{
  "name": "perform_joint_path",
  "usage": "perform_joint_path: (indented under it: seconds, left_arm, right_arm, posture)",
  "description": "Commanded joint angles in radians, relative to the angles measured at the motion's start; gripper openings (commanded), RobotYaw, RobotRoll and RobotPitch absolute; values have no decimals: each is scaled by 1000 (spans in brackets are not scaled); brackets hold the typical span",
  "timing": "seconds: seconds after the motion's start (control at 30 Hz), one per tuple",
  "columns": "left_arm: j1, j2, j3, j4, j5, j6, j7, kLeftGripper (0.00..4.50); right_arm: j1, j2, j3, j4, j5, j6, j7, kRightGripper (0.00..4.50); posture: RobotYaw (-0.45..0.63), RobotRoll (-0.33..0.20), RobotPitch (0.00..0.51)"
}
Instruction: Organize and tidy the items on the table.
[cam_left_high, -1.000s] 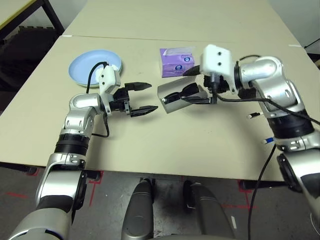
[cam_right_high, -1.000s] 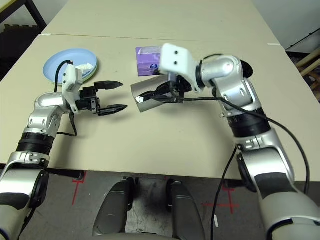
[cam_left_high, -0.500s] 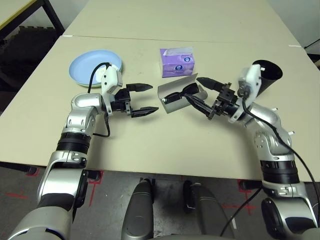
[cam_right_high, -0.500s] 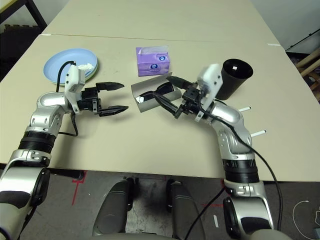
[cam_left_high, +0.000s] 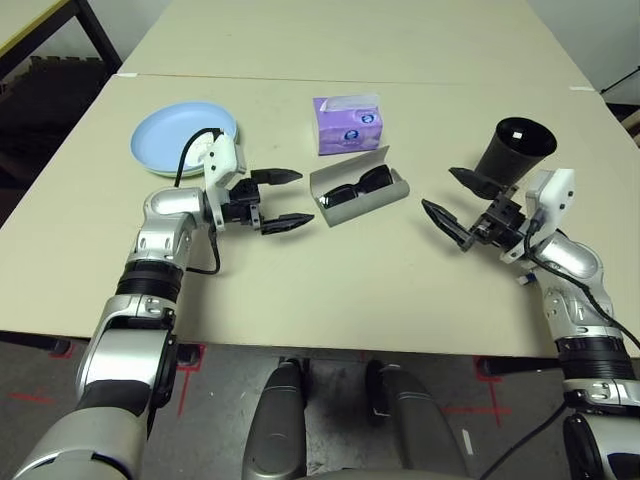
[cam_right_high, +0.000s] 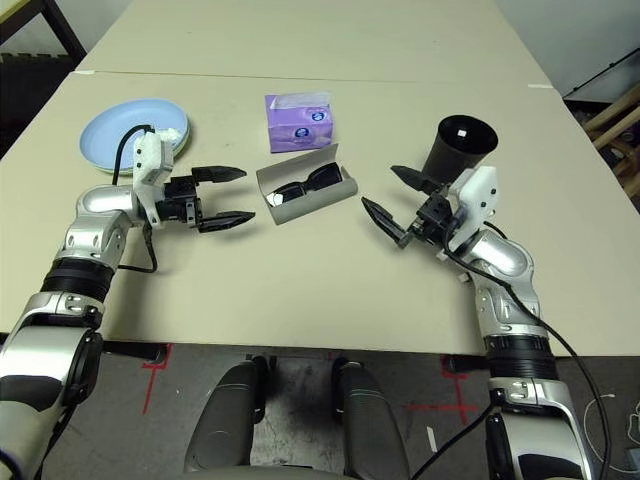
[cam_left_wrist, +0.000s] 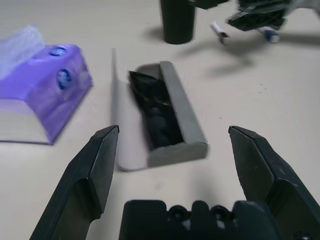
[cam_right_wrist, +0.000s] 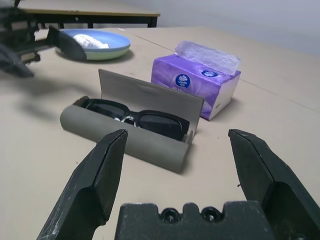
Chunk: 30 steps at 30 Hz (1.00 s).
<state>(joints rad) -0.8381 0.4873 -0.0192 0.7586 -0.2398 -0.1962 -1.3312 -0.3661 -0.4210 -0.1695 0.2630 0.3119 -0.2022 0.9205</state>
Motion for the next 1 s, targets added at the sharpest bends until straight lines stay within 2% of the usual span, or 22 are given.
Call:
perform_joint_path:
  seconds: [0.03,0.37,0.47,0.57,0.9,1.0]
  left_arm:
    - [-18,-9,-5,50,29,-41,14,4500]
    - [-66,-25,5,145,42,-70,72,4500]
    - [-88,-35,29,160,12,-45,67,4500]
    - [-103,-35,45,169,1,-18,54,3824]
    - [-143,-49,41,251,53,-51,121,44]
    - [-156,-56,35,277,73,-77,134,44]
  right_arm:
    - [36,-14,0,-6,20,1,11,4474]
    - [90,-51,1,-100,67,64,11,4474]
    - [92,-53,4,-104,65,63,10,4474]
    - [91,-52,7,-103,65,60,10,4500]
    - [81,-51,23,-104,68,70,23,4500]
    - [87,-53,25,-105,67,71,24,4500]
  posture:
    - [106,0,216]
    - [94,0,218]
    - [90,0,216]
    - [90,0,214]
    - [89,0,212]
    - [88,0,212]
